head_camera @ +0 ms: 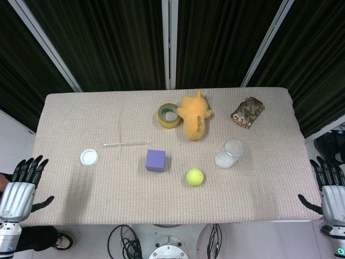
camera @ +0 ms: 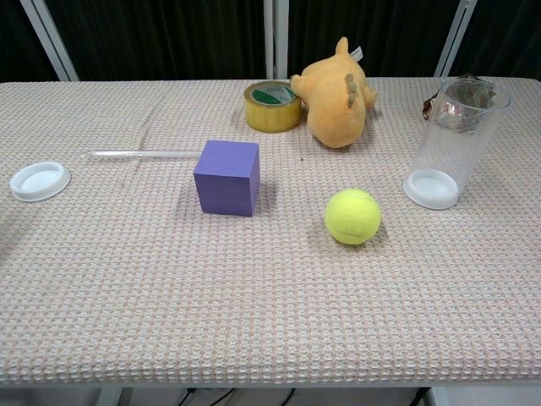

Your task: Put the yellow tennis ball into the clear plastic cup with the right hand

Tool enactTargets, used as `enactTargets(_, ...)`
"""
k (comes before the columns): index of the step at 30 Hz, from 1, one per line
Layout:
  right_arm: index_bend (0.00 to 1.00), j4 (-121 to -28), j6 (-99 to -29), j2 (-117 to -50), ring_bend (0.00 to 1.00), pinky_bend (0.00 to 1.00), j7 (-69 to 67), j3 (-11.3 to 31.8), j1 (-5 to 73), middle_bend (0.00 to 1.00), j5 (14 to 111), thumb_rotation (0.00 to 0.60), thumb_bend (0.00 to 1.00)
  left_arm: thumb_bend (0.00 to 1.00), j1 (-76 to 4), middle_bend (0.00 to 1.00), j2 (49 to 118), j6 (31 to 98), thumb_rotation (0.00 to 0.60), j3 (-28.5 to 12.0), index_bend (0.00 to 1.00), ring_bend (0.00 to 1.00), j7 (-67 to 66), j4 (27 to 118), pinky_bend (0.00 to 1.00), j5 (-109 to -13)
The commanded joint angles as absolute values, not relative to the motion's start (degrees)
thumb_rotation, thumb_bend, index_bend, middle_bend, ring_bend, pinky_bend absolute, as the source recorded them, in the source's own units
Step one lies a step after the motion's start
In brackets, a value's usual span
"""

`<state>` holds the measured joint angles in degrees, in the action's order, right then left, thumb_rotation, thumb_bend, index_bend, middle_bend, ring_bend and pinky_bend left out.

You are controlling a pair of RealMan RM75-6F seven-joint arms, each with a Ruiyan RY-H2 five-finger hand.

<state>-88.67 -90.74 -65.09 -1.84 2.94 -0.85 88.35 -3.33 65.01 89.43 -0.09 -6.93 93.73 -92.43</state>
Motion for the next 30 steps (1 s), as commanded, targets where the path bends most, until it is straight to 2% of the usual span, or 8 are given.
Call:
enactTargets(1, 0.0, -88.7, -90.9, -65.0, 0.0, 0.0, -1.8, 3.0, -0.9, 0.0, 88.5, 0.6, 0.09, 0.06, -3.3, 0.0, 65.0, 89.5, 0.6, -0.1, 0.0, 0.0, -6.8, 93.7, 0.0, -92.5)
enactTargets(12, 0.0, -91.1, -90.3, -64.6, 0.0, 0.0, -0.1, 3.0, 0.4, 0.0, 90.6, 0.6, 0.1, 0.06, -3.4, 0.0, 64.7, 89.4, 0.6, -0.2, 0.0, 0.0, -6.1, 93.6, 0.0, -92.4)
enactTargets(18, 0.0, -98.3, -87.4, -62.6, 0.0, 0.0, 7.1, 4.2, 5.1, 0.0, 95.7, 0.6, 0.09, 0.06, -3.6, 0.0, 65.0, 89.2, 0.6, -0.2, 0.0, 0.0, -5.8, 93.2, 0.0, -92.6)
enactTargets(23, 0.0, -109.3, -79.4, -59.3, 0.0, 0.0, 17.3, 6.9, 12.0, 0.0, 98.5, 0.6, 0.1, 0.06, -3.6, 0.0, 64.8, 89.4, 0.6, -0.1, 0.0, 0.0, -6.6, 94.0, 0.0, -93.0)
enactTargets(27, 0.0, -116.2, -68.3, -60.1, 0.0, 0.0, 24.9, 9.1, 18.8, 0.0, 94.1, 0.6, 0.1, 0.06, -3.3, 0.0, 64.9, 89.7, 0.6, 0.2, 0.0, 0.0, -7.6, 94.2, 0.0, -93.5)
enactTargets(30, 0.0, -117.7, -62.4, -62.4, 0.0, 0.0, 30.9, 10.2, 22.7, 0.0, 89.8, 0.6, 0.1, 0.06, -2.9, 0.0, 65.3, 90.0, 0.6, 0.4, 0.0, 0.0, -7.4, 94.1, 0.0, -93.3)
